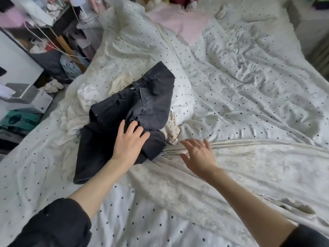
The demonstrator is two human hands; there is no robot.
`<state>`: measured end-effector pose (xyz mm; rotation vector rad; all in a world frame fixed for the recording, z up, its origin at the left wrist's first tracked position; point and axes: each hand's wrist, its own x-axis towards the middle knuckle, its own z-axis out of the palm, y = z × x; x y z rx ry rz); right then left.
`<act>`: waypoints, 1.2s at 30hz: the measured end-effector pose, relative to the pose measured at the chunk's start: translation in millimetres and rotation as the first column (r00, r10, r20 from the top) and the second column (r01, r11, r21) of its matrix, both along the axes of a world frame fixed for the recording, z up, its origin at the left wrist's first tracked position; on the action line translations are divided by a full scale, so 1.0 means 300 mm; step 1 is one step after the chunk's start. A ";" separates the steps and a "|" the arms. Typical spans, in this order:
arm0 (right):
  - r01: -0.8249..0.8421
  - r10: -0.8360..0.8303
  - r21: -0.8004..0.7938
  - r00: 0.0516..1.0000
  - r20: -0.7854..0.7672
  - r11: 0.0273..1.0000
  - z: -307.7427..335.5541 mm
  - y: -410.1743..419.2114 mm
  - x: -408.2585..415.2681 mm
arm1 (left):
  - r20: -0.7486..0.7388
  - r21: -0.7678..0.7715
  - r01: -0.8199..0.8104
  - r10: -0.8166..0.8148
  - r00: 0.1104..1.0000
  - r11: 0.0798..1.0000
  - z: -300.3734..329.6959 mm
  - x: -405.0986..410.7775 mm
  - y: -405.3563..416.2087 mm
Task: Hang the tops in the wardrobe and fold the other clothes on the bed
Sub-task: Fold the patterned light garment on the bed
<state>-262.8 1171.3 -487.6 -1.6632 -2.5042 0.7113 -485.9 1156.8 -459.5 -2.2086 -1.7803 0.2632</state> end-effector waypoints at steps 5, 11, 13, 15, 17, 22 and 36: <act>-0.018 0.021 -0.036 0.998 0.060 0.999 0.039 0.032 -0.188 | 0.301 0.235 0.032 -0.104 0.948 0.972 0.079 -0.267 0.030; -0.068 0.071 -0.035 0.993 0.093 0.997 0.135 0.096 -0.374 | 0.528 0.272 -0.231 0.056 0.847 0.934 0.279 -0.576 0.101; -0.089 0.091 -0.024 0.991 0.094 0.996 0.149 0.112 -0.425 | 0.522 0.317 -0.301 0.099 0.847 0.899 0.295 -0.631 0.090; -0.112 0.114 -0.023 0.988 0.106 0.993 0.153 0.120 -0.482 | 0.440 0.248 -0.352 0.219 0.871 0.903 0.262 -0.689 0.058; -0.130 0.135 -0.046 0.982 0.133 0.990 0.143 0.121 -0.516 | 0.316 -0.057 -0.426 0.421 0.850 0.903 0.204 -0.715 0.018; -0.098 0.123 -0.124 0.970 0.209 0.987 0.080 0.110 -0.523 | 0.452 -0.099 -0.559 0.538 0.712 0.823 0.134 -0.653 -0.074; 0.054 -0.070 0.088 0.980 0.188 0.995 -0.089 0.112 -0.327 | 0.318 -0.102 -0.254 0.273 0.908 0.962 -0.102 -0.341 -0.063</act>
